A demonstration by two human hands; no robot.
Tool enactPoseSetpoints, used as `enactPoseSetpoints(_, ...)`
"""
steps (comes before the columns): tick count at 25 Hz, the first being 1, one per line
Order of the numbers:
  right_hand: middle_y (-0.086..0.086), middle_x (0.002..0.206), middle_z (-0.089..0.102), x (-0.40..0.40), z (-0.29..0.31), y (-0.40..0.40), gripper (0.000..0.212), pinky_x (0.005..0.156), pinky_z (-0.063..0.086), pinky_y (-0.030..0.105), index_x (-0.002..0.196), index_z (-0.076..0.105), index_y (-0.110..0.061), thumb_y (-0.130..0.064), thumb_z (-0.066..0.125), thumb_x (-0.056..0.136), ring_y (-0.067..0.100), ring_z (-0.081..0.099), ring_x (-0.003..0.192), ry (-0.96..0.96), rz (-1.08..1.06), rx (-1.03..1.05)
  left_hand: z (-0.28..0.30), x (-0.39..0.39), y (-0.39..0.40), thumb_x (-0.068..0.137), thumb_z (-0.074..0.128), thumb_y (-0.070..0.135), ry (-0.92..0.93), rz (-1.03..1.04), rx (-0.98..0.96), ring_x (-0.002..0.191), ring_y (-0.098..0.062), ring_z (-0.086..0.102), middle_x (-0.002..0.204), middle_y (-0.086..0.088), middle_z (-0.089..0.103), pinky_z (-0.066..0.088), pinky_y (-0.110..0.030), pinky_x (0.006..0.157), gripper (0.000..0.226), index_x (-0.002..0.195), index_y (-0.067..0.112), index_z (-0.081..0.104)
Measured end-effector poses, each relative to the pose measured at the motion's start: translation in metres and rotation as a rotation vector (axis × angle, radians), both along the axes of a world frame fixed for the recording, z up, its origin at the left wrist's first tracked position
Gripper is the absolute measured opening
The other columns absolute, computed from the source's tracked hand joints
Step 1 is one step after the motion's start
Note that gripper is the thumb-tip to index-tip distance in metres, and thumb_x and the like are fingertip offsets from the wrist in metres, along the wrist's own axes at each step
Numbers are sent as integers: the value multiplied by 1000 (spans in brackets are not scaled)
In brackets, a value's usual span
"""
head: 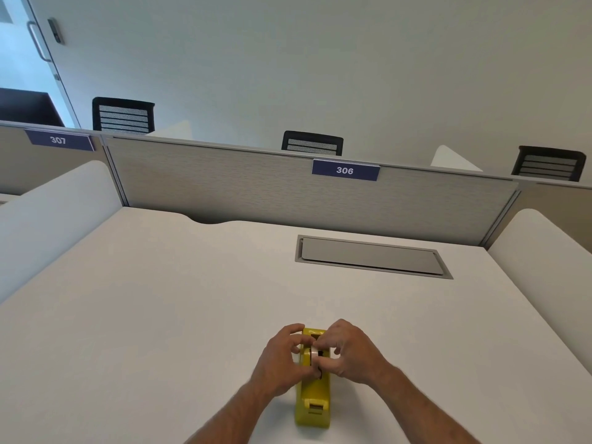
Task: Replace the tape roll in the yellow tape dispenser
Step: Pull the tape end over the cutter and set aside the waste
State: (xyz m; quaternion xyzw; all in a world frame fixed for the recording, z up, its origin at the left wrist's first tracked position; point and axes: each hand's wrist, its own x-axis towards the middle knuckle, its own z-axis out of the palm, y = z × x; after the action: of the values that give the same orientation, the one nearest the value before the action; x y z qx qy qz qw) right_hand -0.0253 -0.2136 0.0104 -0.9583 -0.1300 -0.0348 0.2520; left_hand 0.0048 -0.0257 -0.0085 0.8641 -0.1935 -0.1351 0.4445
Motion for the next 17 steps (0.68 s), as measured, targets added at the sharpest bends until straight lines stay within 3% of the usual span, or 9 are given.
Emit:
enactPoseSetpoints(7, -17, 82, 74, 2, -1, 2, 21, 71, 53, 32, 93, 76, -35, -44, 59, 85, 6, 55, 86, -39, -11, 11, 0, -1, 0, 61, 88, 43, -28, 0, 19, 105, -8, 57, 142, 17, 44, 53, -26, 89, 56, 113, 41, 66)
enactPoseSetpoints(12, -18, 97, 69, -7, -2, 0, 29, 69, 55, 25, 102, 76, -35, -49, 68, 79, 6, 54, 94, -46, -1, 64, -8, 4, 1, 65, 84, 49, -86, -39, 82, 115, -7, 51, 145, 17, 40, 53, -29, 96, 63, 124, 36, 64)
enactPoseSetpoints(17, -18, 87, 62, -12, -11, 2, 19, 66, 54, 27, 96, 76, -36, -45, 72, 79, 9, 55, 87, -48, -18, 137, -14, 10, 2, 65, 82, 54, -121, -72, 98, 121, -3, 48, 146, 18, 39, 53, -29, 97, 67, 125, 34, 63)
